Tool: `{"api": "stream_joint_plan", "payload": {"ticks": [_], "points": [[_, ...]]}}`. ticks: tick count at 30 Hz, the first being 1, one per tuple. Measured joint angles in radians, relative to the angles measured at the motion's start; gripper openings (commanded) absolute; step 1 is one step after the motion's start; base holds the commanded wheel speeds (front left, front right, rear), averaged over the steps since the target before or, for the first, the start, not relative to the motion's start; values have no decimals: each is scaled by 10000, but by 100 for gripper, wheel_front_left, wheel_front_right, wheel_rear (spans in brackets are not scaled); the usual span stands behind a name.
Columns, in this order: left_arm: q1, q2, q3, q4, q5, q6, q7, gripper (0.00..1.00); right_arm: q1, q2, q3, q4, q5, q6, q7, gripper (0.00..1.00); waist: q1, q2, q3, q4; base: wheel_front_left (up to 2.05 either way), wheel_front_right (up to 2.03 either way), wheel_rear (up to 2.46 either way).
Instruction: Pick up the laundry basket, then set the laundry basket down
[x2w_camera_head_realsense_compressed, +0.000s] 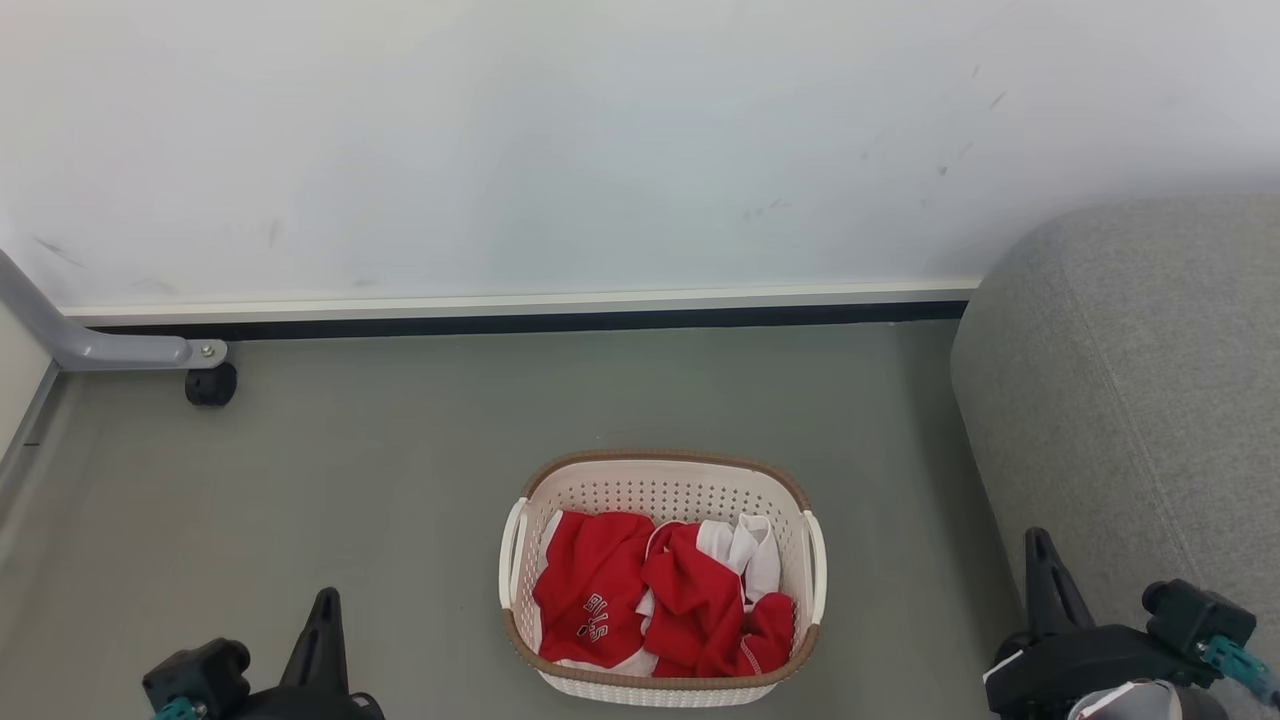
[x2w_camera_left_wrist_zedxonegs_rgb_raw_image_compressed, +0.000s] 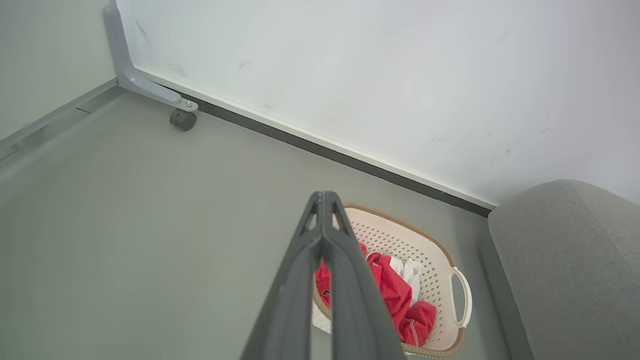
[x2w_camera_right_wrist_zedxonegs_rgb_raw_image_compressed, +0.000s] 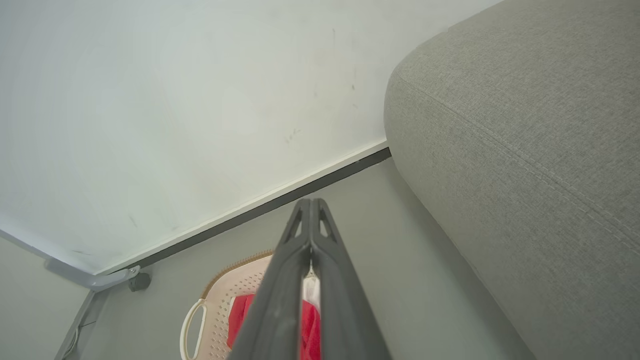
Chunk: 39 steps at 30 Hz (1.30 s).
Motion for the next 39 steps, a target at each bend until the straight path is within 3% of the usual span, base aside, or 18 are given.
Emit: {"api": "stream_joint_plan", "payload": {"ticks": [39], "points": [[-195,-268,915,-111,-5425,-882,1139,0,43,199,-1342,-134,5423,965,1394,0,0,0,-252,-82,0,0,0]]}}
